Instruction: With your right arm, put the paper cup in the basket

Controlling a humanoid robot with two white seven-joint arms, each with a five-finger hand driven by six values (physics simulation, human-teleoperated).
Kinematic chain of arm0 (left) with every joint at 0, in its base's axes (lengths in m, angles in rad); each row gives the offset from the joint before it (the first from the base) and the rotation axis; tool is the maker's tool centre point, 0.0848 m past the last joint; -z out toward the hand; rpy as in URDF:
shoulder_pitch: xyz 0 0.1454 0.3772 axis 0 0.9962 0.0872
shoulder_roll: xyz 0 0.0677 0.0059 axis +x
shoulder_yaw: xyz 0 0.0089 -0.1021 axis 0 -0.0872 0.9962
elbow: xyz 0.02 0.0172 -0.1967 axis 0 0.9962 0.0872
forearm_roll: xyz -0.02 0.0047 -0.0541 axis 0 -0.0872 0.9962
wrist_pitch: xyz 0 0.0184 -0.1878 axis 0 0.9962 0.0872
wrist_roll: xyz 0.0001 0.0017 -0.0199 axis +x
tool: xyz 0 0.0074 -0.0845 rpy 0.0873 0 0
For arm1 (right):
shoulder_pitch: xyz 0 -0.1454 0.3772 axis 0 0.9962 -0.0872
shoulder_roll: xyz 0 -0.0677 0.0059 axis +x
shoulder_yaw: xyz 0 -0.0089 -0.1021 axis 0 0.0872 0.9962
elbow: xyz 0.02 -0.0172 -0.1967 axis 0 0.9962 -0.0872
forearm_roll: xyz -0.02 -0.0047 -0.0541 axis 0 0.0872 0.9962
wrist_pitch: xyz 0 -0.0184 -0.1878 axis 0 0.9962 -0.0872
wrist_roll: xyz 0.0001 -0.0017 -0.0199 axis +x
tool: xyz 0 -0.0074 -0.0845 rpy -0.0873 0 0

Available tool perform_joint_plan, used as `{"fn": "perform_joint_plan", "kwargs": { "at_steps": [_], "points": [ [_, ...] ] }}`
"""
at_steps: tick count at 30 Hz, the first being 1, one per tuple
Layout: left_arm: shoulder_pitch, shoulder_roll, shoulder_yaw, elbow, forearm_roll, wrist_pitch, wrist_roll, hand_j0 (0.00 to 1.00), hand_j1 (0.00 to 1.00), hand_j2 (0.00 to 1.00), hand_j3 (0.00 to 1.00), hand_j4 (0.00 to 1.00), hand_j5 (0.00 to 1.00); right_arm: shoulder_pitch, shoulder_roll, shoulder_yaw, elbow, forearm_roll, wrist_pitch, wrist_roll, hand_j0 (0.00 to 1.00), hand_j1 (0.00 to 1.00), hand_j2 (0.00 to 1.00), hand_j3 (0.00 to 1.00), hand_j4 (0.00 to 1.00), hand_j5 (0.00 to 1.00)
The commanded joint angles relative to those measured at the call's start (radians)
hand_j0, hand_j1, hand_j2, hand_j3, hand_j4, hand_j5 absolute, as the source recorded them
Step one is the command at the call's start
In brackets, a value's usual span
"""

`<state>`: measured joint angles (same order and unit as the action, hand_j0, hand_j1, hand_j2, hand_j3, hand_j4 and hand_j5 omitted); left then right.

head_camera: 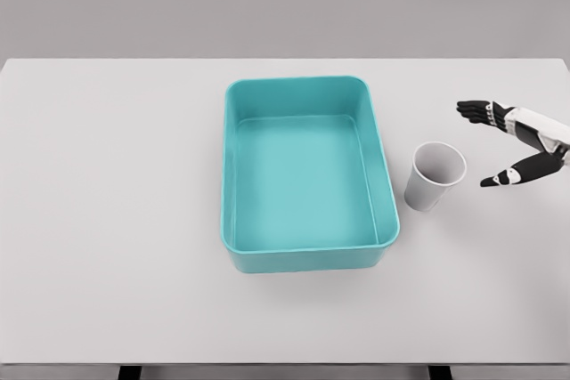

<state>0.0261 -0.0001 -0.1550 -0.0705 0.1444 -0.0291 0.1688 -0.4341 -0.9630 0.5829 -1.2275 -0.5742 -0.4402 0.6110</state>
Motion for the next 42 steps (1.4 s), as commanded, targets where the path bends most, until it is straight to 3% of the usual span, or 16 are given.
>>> {"fn": "perform_joint_plan", "kwargs": {
  "at_steps": [1, 9, 13, 42],
  "points": [
    [0.000, 0.000, 0.000, 0.000, 0.000, 0.000, 0.000, 1.00, 1.00, 1.00, 1.00, 1.00, 1.00, 0.000, -0.002, 0.014, -0.009, -0.003, -0.009, 0.000, 1.00, 1.00, 1.00, 1.00, 1.00, 1.00],
    [0.000, 0.000, 0.000, 0.000, 0.000, 0.000, 0.000, 1.00, 1.00, 1.00, 1.00, 1.00, 1.00, 0.000, 0.015, 0.028, 0.025, 0.013, -0.012, 0.000, 1.00, 1.00, 1.00, 1.00, 1.00, 1.00],
    [0.000, 0.000, 0.000, 0.001, 0.000, 0.000, 0.000, 1.00, 1.00, 1.00, 1.00, 1.00, 1.00, 0.000, 0.058, 0.029, 0.057, 0.053, -0.006, 0.000, 1.00, 1.00, 1.00, 1.00, 1.00, 1.00],
    [0.000, 0.000, 0.000, 0.000, 0.000, 0.000, 0.000, 1.00, 1.00, 1.00, 1.00, 1.00, 1.00, -0.011, 0.113, 0.049, 0.042, 0.070, 0.005, 0.000, 1.00, 1.00, 1.00, 1.00, 1.00, 1.00]
  ]
}}
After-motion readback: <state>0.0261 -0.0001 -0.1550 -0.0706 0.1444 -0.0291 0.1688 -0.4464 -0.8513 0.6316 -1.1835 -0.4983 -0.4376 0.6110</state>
